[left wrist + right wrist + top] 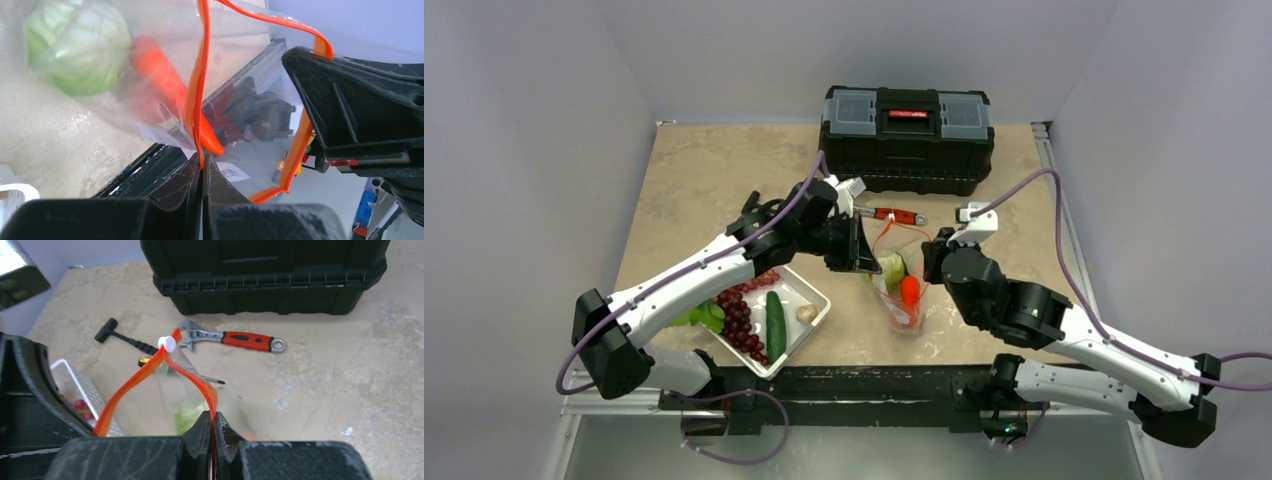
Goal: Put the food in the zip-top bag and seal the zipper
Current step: Adjust the zipper food storage bag at the center of the board, then pick up the fake vegetable from the bin.
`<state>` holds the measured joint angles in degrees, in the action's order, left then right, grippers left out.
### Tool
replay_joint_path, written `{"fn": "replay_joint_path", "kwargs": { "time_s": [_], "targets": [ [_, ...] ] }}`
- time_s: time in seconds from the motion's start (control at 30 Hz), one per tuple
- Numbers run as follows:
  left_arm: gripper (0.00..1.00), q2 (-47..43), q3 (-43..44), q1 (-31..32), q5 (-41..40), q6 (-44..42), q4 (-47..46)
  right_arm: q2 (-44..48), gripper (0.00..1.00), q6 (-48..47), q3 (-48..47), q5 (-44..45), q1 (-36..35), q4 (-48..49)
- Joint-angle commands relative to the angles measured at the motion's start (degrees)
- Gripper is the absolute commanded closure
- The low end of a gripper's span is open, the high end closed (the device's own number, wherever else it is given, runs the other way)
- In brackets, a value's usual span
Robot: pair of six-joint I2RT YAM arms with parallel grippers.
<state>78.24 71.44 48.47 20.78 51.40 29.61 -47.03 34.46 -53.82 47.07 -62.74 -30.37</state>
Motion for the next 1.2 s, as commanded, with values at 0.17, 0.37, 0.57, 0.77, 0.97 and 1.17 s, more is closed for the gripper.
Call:
{"fn": "replay_joint_path", "kwargs": {
  "time_s": [0.17, 0.37, 0.57, 0.77, 0.97, 1.17],
  "targets": [
    [0.62, -3.23, 2.09, -1.43, -2.17, -5.24, 5.30, 0.47, 1.00, 0.10, 1.95, 3.18, -0.10, 1.53],
    [0.32, -10.67, 0.34, -2.68, -6.99, -8.56, 11.31, 1.55, 1.00, -1.26, 1.74, 4.59, -0.10, 1.54],
    [0.15, -23.93, -3.87, -4.21, -18.22, -12.27, 24.42, 2.86, 1.00, -1.55, 3.37, 4.78, -0.05, 2.23],
    [0.09, -29.24, -12.64, -4.59, -25.40, -10.09, 31.81, 2.71, 1.00, -3.73, 4.58, 5.21, -0.08, 3.59],
    [0.11, -26.86, -22.16, -4.67, -21.38, -6.62, 22.11, 3.14, 1.00, -4.72, 5.95, 5.15, -0.09, 5.05],
    [0.31, -19.78, -26.26, -4.63, -22.26, -4.49, 11.12, 4.12, 1.00, -4.54, 6.51, 4.97, -0.13, 5.12]
  ]
}}
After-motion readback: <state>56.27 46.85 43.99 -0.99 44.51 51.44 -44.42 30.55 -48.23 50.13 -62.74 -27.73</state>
